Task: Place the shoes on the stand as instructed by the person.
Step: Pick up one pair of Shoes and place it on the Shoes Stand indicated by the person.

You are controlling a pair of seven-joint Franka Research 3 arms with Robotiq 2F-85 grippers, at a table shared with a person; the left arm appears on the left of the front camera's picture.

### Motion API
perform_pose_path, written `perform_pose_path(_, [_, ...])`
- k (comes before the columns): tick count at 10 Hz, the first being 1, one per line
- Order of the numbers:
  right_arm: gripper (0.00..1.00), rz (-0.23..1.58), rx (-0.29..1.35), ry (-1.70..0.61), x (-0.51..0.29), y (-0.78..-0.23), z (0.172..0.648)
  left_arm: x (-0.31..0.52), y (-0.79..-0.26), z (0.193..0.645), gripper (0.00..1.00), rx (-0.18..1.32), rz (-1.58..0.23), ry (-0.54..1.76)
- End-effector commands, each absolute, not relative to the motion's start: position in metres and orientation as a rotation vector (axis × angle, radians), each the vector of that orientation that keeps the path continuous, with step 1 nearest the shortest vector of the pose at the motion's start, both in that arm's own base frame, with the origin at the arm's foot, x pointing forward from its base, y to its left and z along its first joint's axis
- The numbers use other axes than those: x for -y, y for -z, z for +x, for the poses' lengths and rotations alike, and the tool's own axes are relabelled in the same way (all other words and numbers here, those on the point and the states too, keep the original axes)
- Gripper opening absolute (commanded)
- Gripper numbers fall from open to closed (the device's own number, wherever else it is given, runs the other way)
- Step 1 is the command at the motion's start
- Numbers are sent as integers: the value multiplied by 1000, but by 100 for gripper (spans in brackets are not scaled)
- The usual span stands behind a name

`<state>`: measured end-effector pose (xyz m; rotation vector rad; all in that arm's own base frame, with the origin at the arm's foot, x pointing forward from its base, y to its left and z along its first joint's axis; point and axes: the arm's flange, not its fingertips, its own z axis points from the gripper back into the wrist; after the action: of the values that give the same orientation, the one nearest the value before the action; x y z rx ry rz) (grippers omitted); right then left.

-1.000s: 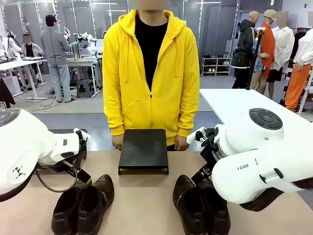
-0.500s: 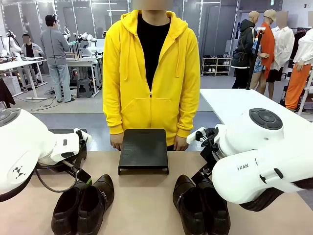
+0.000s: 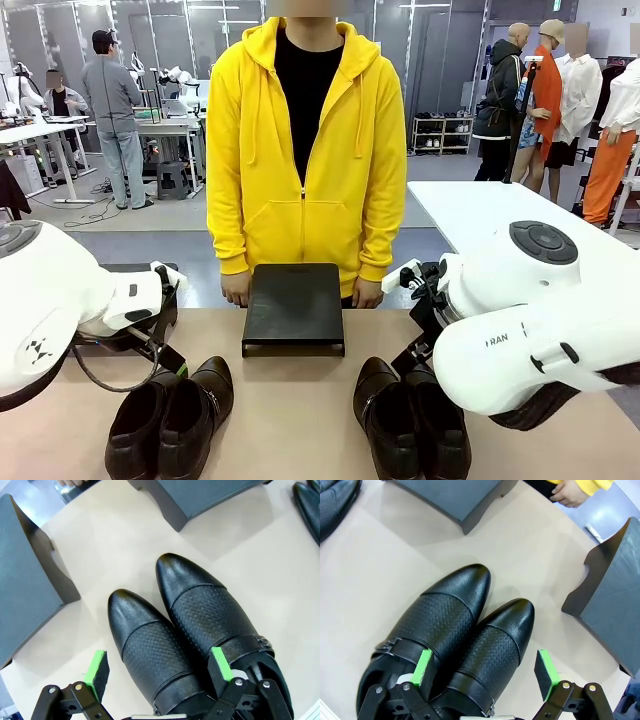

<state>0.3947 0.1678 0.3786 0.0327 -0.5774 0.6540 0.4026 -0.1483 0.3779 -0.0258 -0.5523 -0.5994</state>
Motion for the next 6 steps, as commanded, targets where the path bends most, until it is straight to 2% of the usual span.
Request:
perform_pose_path(1, [100,90,594,-641,-155,-430,403,131,-428,410,100,571,-79,585])
perform_pose_path(3, [100,235,648,-571,-122,-498,402,96,-489,408,100,577,-172,543])
perform_pose_path(6, [100,340,607,-518,-41,-571,390,29,-569,384,100,561,-386,506])
